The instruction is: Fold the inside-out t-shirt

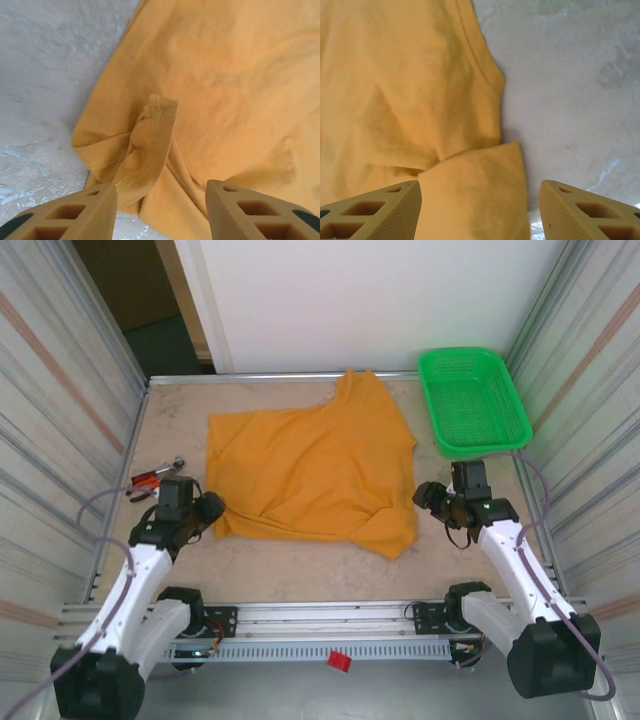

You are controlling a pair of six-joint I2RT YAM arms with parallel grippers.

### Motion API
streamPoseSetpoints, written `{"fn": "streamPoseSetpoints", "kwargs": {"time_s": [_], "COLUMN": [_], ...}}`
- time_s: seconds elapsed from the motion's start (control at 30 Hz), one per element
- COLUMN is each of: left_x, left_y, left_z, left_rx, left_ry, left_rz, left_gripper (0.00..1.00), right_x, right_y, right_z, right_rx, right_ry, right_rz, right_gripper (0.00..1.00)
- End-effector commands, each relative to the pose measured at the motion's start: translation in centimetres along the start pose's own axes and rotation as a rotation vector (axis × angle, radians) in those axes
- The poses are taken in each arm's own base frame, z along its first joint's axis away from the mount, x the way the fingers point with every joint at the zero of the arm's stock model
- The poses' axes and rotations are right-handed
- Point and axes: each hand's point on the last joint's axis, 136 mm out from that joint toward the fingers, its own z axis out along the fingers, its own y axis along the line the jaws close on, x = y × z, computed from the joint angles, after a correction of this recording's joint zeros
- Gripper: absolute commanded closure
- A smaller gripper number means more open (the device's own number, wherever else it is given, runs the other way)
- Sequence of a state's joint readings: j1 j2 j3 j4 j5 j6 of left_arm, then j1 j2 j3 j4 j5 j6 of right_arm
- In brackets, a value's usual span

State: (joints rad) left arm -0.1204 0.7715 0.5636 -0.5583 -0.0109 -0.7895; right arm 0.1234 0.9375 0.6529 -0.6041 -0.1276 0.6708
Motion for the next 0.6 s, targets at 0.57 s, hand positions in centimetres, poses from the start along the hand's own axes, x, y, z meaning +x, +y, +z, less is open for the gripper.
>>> {"fn": "streamPoseSetpoints", "kwargs": {"time_s": [0.57], "left_x": [-17.5], "left_y": [-9.5], "left_z": [15.6], "left_rx": [-0.107], "left_ry": [0.04], "left_rz": [0.156], "left_gripper": [0.38], "right_x": [-1.5], "right_y": [2.8], "right_z": [5.2], "right_rx": [0.019], "right_ry": [0.099], "right_rz": [-0.061], "right_gripper": [0.37]}}
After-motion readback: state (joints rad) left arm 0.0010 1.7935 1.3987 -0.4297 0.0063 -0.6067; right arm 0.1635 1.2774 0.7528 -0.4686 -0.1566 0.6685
